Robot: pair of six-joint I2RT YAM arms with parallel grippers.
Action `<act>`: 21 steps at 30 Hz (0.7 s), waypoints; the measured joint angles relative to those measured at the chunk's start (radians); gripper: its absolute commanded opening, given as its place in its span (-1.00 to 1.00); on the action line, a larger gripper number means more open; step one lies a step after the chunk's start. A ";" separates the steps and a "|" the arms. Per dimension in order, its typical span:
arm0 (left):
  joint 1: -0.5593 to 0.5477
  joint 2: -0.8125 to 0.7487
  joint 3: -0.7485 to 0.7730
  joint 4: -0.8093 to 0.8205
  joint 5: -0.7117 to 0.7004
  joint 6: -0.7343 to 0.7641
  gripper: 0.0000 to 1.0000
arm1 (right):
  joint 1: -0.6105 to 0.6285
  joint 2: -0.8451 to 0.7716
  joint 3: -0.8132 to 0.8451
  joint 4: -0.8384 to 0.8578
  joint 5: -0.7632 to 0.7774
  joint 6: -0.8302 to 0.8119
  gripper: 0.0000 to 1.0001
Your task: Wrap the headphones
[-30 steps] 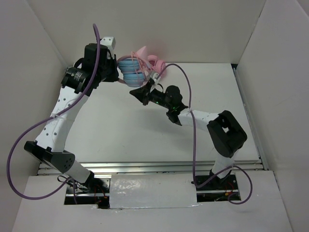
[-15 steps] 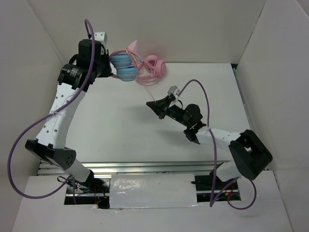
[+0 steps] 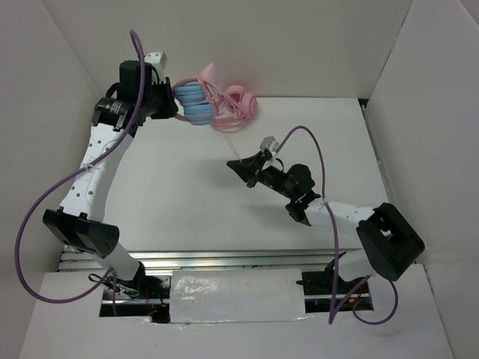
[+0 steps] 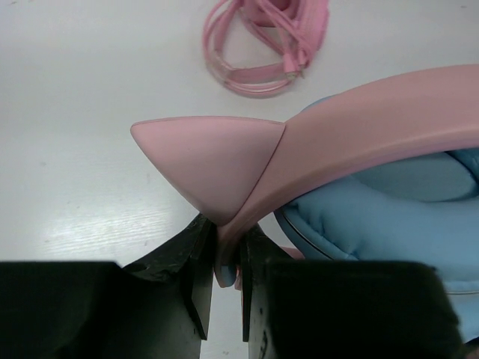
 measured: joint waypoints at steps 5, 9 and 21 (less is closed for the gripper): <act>0.005 -0.028 -0.038 0.041 0.190 0.011 -1.00 | -0.009 0.151 0.040 -0.002 -0.055 -0.006 -1.00; -0.019 -0.082 -0.127 0.092 0.370 0.072 -1.00 | -0.069 0.190 0.059 -0.002 -0.142 0.002 -1.00; -0.252 -0.026 -0.205 0.137 0.571 0.464 -1.00 | -0.394 0.238 0.586 -0.859 -0.763 -0.383 -1.00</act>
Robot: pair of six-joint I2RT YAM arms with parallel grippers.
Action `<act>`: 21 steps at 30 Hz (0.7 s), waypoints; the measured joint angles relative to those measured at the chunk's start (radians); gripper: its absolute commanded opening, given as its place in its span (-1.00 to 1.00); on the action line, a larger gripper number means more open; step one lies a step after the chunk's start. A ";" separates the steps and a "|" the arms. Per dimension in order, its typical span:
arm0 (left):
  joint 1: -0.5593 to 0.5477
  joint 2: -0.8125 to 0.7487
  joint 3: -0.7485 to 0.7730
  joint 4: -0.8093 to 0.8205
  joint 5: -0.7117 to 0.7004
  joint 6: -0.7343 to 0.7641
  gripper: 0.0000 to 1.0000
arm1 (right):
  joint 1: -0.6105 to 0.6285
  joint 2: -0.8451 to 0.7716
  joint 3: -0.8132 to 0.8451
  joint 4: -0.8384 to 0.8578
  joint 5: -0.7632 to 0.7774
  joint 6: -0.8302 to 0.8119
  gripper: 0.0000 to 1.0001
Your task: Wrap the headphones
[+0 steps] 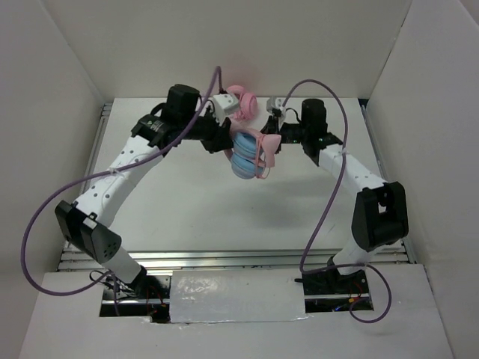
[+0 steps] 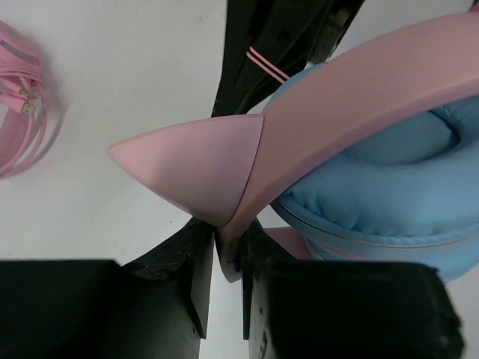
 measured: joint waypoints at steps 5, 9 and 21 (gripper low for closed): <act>-0.028 0.098 0.007 0.002 -0.079 0.127 -1.00 | -0.002 0.068 0.245 -0.566 0.092 -0.241 -1.00; -0.021 0.163 0.007 -0.034 -0.094 0.223 -1.00 | -0.010 0.068 0.242 -0.759 0.218 -0.278 -0.97; -0.088 0.320 -0.006 -0.050 -0.300 0.341 -1.00 | -0.013 0.056 0.226 -1.016 0.356 -0.420 -0.95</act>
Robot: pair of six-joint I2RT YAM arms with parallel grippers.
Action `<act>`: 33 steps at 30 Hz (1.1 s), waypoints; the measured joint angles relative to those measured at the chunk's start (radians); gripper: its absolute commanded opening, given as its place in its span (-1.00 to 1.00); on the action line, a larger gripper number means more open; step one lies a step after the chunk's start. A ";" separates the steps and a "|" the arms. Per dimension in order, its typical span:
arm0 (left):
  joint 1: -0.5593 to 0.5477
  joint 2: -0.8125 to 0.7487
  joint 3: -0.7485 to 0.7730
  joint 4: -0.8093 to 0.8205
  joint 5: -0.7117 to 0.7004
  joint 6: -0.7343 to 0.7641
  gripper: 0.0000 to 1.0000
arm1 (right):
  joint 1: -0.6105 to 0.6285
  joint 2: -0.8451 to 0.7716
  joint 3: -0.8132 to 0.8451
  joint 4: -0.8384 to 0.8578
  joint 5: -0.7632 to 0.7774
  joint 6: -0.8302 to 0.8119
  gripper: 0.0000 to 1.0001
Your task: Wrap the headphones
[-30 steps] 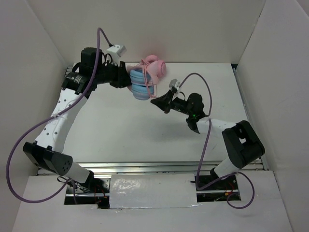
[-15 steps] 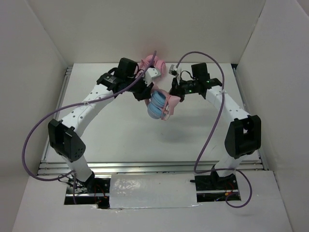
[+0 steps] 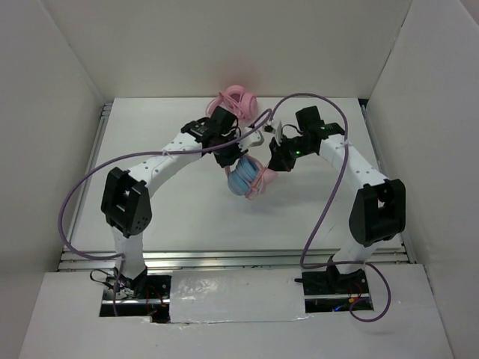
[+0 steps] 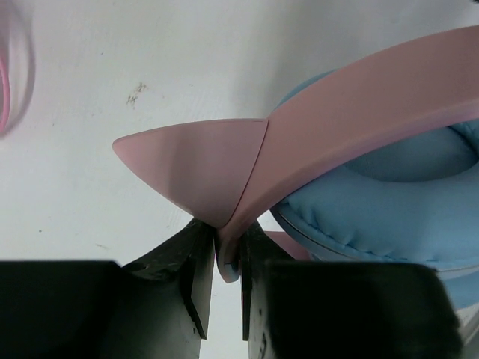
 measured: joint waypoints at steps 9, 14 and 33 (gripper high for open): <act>-0.011 0.093 0.000 0.026 -0.163 -0.019 -1.00 | 0.037 0.054 -0.018 0.090 0.074 0.199 -0.88; 0.021 0.169 0.019 0.006 -0.220 -0.041 -1.00 | 0.073 0.187 0.058 0.126 0.148 0.360 -0.79; 0.149 0.379 0.198 -0.127 -0.298 -0.069 0.90 | 0.100 0.541 0.310 0.427 0.187 0.890 -0.44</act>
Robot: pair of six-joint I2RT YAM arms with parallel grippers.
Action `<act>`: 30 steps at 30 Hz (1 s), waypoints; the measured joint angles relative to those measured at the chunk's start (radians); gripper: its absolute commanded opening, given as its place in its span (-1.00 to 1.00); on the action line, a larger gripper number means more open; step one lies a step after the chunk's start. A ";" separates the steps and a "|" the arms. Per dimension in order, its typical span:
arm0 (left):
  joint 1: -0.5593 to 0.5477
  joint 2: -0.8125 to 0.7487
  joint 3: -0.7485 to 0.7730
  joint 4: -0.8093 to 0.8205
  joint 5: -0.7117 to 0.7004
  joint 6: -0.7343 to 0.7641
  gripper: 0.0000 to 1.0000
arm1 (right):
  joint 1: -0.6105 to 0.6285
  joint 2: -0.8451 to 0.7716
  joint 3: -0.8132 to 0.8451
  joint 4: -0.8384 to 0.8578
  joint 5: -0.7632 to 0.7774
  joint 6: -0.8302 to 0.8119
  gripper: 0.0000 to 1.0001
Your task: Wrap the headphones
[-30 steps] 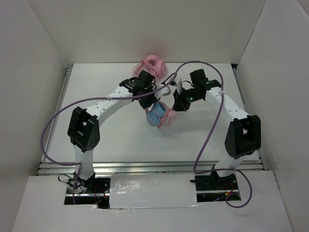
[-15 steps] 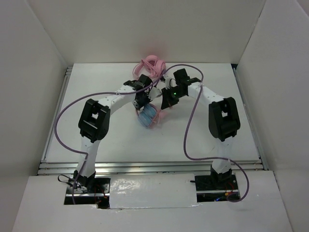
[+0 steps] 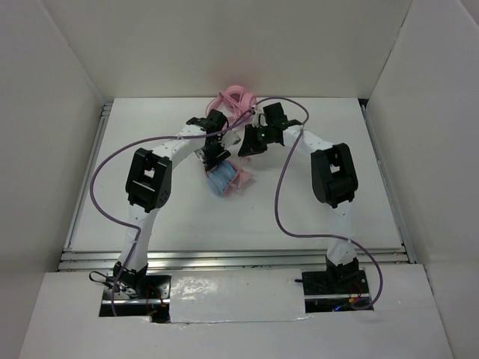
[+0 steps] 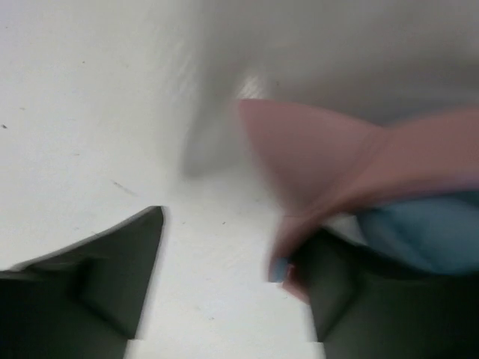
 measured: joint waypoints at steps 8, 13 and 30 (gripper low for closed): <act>0.012 0.002 0.001 0.024 -0.047 -0.029 0.99 | 0.000 0.014 0.008 0.054 0.001 0.060 -0.08; 0.013 0.001 0.001 0.026 -0.057 -0.039 0.99 | -0.004 0.001 -0.014 0.105 0.018 0.093 0.04; 0.048 -0.184 -0.031 0.047 0.096 -0.055 0.99 | -0.036 -0.168 -0.195 0.268 0.010 0.177 0.44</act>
